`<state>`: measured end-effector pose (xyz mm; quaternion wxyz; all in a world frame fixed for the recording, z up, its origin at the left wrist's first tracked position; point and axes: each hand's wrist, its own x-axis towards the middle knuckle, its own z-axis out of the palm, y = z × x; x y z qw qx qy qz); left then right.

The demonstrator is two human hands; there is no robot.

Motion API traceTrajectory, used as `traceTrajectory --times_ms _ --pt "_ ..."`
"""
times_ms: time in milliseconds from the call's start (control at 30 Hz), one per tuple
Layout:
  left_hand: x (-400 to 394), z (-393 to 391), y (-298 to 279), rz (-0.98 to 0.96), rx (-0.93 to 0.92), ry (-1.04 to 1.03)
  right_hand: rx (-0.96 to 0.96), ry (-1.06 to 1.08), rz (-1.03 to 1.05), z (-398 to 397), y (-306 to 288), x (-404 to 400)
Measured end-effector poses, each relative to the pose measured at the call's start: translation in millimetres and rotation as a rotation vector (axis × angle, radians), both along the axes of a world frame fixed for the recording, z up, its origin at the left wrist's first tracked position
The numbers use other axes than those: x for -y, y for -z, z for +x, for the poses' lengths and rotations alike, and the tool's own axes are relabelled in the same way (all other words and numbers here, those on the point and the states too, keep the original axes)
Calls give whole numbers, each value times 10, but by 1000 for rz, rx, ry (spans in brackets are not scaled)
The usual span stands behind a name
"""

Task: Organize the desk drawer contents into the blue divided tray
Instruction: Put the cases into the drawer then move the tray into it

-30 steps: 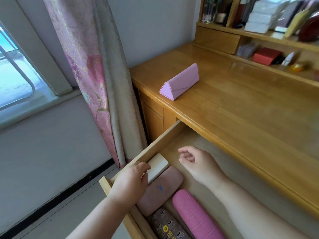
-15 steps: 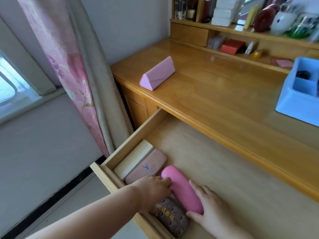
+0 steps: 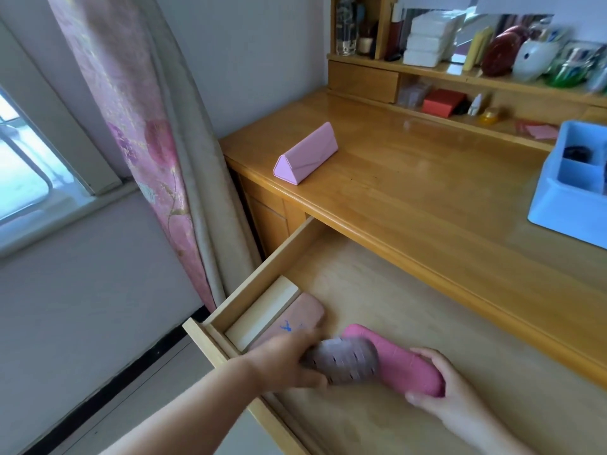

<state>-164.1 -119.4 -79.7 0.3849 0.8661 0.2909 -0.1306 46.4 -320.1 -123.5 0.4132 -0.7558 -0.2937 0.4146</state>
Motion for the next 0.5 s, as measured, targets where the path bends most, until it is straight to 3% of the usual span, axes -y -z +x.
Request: traceTrajectory --times_ms 100,200,267,333,400,500 --pt "-434 -304 -141 20 160 -256 -326 220 143 42 -81 -148" --pt "-701 -433 -75 96 200 -376 -413 263 208 43 -219 -441" --pt "-740 -413 20 183 126 -403 -432 238 203 -11 -281 -661" --pt "-693 -387 90 483 30 -283 -432 191 172 -97 -297 -863" --pt "-635 -369 132 809 106 -111 -435 158 144 -196 -280 -1050" --pt "-667 -358 154 960 72 42 -431 137 101 -356 -244 -1311"
